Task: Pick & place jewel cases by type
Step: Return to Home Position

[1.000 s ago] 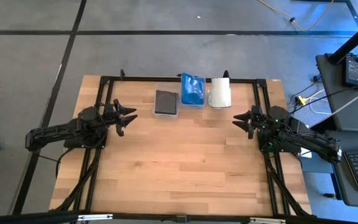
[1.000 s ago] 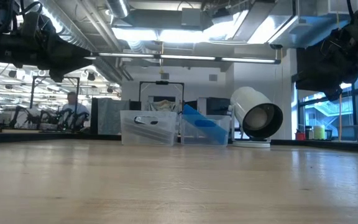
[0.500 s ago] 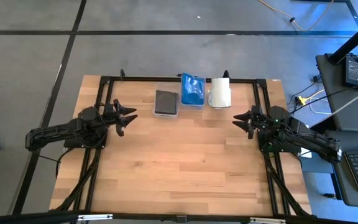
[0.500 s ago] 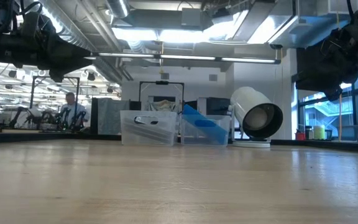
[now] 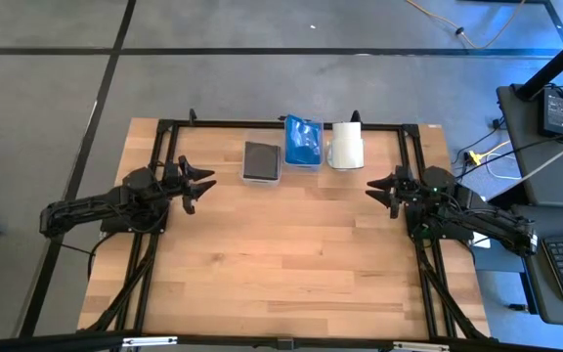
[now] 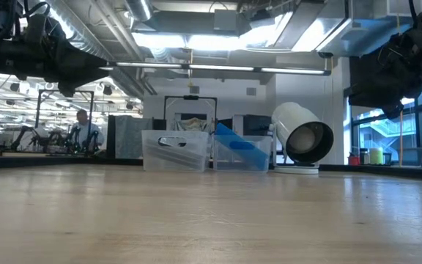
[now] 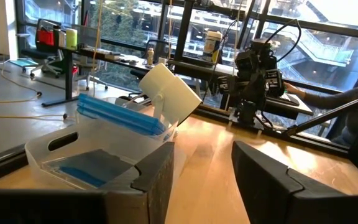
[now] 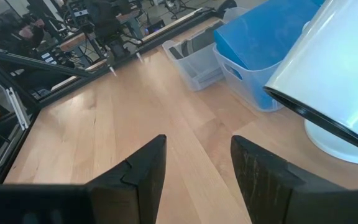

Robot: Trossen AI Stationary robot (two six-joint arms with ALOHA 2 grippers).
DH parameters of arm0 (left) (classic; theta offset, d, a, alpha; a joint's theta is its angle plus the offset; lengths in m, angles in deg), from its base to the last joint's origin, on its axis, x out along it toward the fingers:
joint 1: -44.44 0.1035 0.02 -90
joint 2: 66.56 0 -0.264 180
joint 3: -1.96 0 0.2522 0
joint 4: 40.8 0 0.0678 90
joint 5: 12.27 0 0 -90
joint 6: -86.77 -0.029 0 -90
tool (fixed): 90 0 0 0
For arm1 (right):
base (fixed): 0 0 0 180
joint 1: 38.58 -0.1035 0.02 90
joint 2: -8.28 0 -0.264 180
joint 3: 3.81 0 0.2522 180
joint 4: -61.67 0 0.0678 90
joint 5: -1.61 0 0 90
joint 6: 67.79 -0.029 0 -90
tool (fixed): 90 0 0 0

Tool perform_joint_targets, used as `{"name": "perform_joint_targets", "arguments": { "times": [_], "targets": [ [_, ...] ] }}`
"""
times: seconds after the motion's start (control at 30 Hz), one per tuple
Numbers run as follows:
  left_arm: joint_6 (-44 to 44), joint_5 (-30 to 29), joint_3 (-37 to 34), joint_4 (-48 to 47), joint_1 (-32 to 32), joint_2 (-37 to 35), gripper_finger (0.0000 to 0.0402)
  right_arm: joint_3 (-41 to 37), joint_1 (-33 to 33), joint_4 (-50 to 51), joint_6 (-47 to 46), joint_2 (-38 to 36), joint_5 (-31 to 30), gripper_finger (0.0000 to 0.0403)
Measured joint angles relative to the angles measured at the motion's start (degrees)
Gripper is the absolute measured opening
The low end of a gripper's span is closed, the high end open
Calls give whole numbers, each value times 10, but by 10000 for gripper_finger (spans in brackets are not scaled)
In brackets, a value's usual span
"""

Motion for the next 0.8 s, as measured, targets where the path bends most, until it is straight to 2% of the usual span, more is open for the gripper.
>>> {"name": "perform_joint_targets", "arguments": {
  "times": [0.8],
  "targets": [
    [0, 0, 0, 0, 0, 0, 159, 0, 0, 0, 0, 0, 0, 183]
  ]
}}
